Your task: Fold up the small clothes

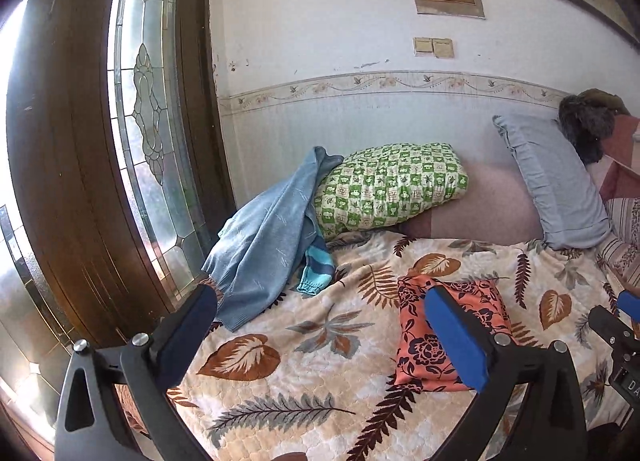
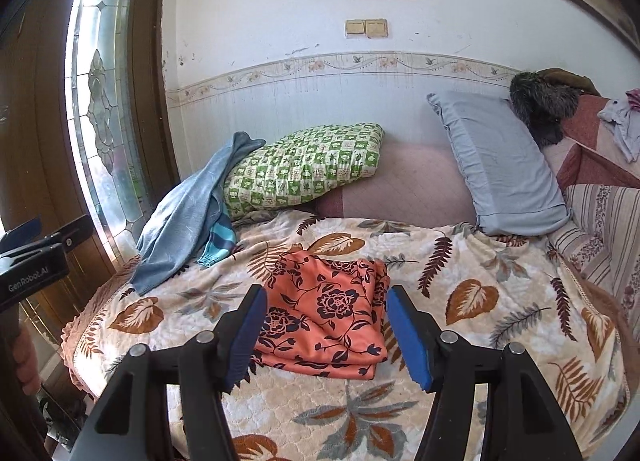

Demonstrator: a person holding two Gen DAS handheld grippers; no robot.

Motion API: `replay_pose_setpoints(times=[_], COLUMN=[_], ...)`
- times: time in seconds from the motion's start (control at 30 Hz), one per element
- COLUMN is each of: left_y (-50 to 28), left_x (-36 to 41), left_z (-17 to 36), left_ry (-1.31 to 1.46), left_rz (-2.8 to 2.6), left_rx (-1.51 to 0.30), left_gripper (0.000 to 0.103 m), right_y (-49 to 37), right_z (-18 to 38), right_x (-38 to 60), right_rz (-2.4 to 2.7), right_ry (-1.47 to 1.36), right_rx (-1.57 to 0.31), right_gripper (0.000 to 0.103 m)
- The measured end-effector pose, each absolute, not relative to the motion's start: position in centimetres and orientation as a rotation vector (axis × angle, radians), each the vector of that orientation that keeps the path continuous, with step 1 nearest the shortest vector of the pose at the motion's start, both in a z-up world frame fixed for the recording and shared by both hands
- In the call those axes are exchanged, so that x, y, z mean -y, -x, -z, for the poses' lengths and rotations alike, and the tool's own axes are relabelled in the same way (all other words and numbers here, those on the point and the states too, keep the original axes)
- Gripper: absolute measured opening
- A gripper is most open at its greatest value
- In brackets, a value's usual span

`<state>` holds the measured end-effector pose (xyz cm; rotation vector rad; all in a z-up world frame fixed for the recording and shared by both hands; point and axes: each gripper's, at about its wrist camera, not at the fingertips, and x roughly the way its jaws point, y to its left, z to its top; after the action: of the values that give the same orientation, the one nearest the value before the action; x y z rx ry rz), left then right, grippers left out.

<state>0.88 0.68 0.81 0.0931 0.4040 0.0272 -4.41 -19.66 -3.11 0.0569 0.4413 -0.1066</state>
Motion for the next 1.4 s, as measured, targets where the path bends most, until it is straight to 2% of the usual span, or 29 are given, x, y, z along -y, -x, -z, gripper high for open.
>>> replay_pose_setpoints(times=[1.4], left_y=[1.7], left_x=[-2.6], left_z=[0.0], left_ry=[-0.096], left_rz=[-0.054], left_rx=[-0.439], left_gripper=[0.103], right_y=[6.0], right_z=[3.8], right_x=[17.4], right_rz=[0.093], right_ry=[-0.037], right_rx=[-0.469], right_gripper=[0.066])
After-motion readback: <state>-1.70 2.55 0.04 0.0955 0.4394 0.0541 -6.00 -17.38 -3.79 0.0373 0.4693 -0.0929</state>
